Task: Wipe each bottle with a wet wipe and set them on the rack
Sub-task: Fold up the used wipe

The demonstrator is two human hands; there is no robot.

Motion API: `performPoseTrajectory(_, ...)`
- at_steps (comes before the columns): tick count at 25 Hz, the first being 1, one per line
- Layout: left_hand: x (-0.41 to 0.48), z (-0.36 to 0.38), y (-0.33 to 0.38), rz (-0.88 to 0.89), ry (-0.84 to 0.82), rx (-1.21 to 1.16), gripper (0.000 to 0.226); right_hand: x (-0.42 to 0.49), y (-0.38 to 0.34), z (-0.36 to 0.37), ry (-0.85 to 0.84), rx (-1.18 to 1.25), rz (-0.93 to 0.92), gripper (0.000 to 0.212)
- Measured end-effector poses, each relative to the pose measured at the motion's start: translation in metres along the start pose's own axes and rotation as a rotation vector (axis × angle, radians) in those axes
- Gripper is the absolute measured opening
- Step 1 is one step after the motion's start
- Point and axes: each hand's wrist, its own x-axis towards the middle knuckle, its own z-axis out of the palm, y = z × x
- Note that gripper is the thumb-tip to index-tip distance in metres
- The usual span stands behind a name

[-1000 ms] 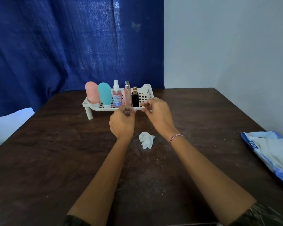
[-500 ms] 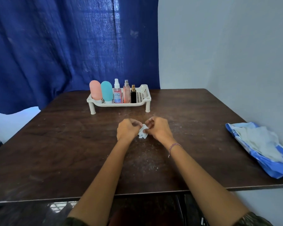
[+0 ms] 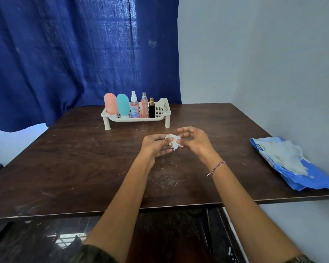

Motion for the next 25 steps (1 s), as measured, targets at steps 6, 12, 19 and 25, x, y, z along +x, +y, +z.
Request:
performPoseTrajectory(6, -0.001, 0.024, -0.007, 0.025, -0.063, 0.075, 0.015, -0.010, -0.002, -0.044, -0.003, -0.114, -0.033, 0.036)
performPoseTrajectory(12, -0.002, 0.051, -0.012, -0.007, -0.238, 0.127, 0.013, -0.020, 0.009, -0.088, 0.025, -0.203, -0.006, 0.022)
performPoseTrajectory(19, -0.006, 0.102, -0.019, -0.069, -0.354, 0.030, 0.011, -0.027, 0.029, -0.125, 0.060, 0.140, 0.208, 0.021)
performPoseTrajectory(25, -0.003, 0.137, -0.027, -0.110, -0.264, -0.221, 0.010, -0.039, 0.039, -0.153, 0.173, 0.376, 0.308, 0.039)
